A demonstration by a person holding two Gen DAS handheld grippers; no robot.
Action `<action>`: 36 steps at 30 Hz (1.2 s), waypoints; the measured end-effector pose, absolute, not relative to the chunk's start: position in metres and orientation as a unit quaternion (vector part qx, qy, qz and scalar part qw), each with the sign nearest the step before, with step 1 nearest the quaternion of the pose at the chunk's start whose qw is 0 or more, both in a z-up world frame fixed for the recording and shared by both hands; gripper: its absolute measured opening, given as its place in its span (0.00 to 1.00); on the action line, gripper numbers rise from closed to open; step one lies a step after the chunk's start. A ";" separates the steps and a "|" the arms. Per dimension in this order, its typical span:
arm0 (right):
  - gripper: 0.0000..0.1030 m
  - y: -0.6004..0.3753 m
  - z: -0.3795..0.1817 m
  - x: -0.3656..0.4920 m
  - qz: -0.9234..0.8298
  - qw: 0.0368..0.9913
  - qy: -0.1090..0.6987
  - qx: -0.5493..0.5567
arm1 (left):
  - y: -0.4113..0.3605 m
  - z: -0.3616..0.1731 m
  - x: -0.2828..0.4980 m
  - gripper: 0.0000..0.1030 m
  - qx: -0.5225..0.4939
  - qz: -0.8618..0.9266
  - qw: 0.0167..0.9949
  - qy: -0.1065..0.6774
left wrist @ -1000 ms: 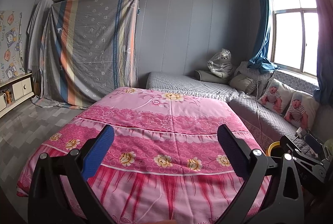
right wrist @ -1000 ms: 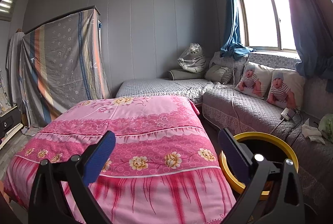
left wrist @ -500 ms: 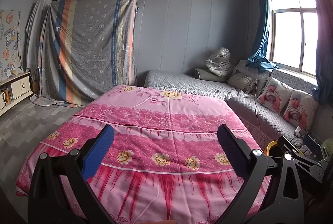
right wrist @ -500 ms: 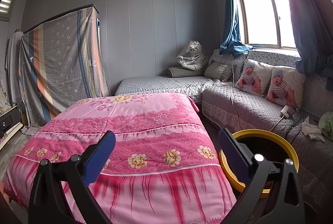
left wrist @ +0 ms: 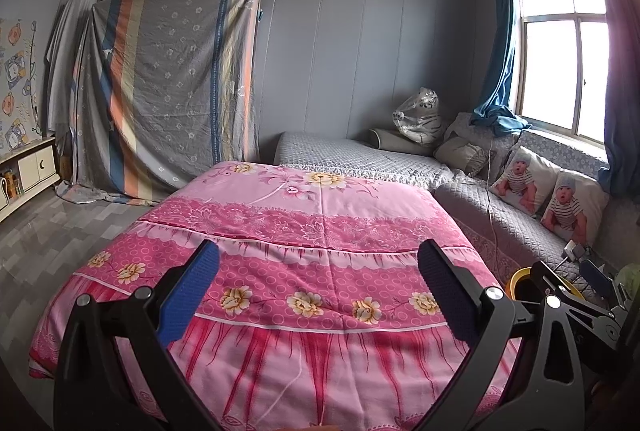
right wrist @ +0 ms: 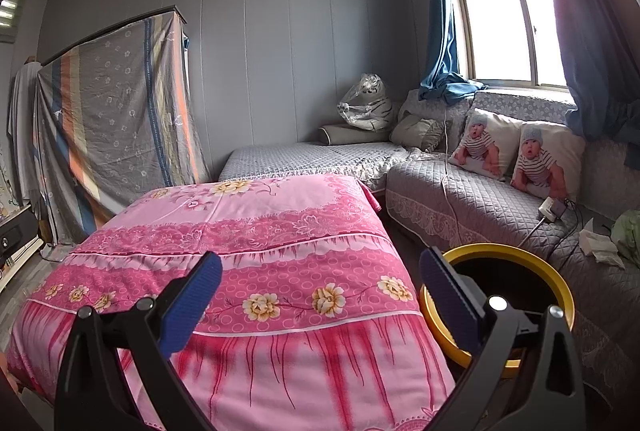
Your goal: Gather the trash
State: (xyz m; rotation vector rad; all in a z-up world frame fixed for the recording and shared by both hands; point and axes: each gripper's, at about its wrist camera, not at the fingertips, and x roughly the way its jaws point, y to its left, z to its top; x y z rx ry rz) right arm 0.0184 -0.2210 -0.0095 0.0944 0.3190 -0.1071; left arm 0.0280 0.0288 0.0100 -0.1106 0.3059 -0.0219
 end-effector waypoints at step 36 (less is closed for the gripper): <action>0.93 -0.218 -0.014 0.021 -0.053 0.982 0.173 0.054 | 0.024 0.007 0.034 0.92 -0.047 -0.033 0.984 0.168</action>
